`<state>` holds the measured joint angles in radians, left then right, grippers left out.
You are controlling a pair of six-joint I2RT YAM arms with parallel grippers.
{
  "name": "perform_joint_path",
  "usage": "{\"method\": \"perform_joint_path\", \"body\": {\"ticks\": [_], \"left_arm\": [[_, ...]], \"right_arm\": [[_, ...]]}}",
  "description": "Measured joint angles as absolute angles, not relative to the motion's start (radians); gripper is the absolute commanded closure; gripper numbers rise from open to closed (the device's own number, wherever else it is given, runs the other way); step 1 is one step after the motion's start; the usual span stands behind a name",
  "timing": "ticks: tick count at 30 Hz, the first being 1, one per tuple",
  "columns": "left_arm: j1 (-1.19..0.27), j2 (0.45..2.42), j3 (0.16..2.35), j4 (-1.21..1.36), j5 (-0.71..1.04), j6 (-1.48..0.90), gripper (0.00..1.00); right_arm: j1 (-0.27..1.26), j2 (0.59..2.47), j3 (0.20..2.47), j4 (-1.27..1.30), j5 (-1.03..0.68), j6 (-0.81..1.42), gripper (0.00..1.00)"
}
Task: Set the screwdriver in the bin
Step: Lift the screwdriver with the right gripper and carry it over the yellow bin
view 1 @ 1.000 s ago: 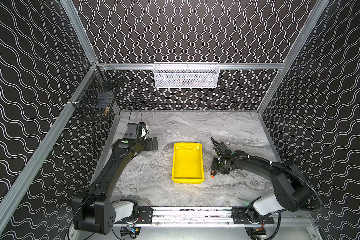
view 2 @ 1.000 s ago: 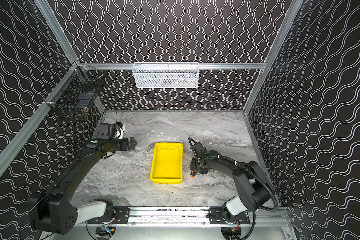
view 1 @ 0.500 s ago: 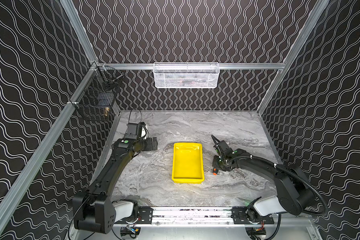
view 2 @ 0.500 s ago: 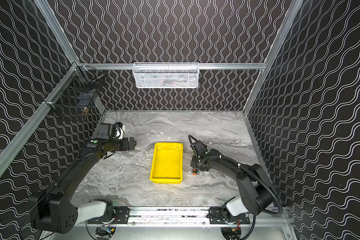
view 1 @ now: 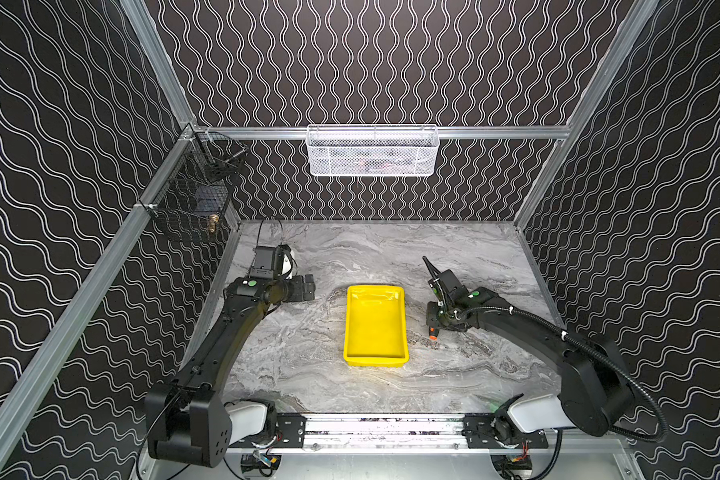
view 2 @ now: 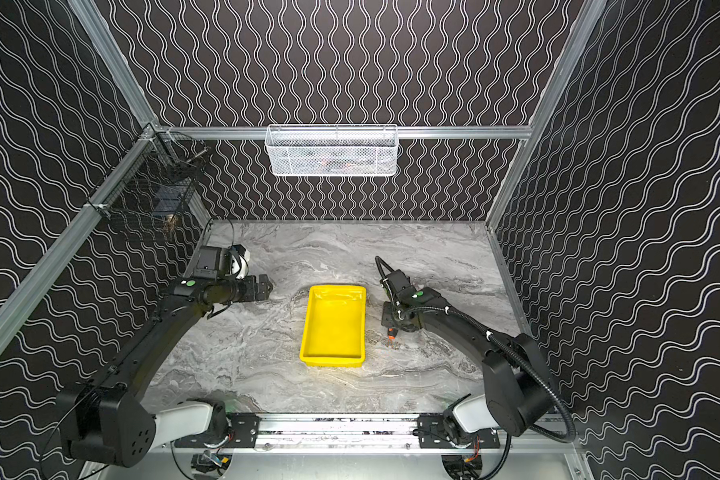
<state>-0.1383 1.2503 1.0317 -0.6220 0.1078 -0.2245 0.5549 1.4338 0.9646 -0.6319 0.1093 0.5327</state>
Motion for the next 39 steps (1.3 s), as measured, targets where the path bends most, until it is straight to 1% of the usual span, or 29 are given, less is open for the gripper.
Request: {"method": "perform_joint_path", "body": {"ticks": [7, 10, 14, 20, 28, 39], "left_arm": [[-0.137, 1.246, 1.032, -0.622, 0.108, -0.224, 0.01], [-0.136, 1.244, 1.032, -0.622, 0.108, -0.224, 0.01], [-0.133, 1.244, 1.032, -0.622, 0.108, -0.224, 0.01], [-0.13, 1.236, 1.031, -0.622, 0.108, -0.224, 0.01], [-0.129, 1.23, 1.027, -0.622, 0.108, -0.224, 0.01], [-0.128, 1.227, 1.026, -0.622, 0.107, -0.224, 0.01]], "right_arm": [[0.562, 1.402, 1.093, -0.704, 0.061, 0.407, 0.89], [0.593, 1.407, 1.155, -0.736, 0.023, 0.361, 0.89], [0.696, 1.441, 1.231, -0.749, -0.005, 0.311, 0.9], [0.844, 1.536, 1.285, -0.745, -0.018, 0.269, 0.9], [0.957, 1.698, 1.34, -0.738, 0.02, 0.234, 0.89], [0.97, 1.8, 1.351, -0.735, 0.103, 0.208, 0.89]]}}
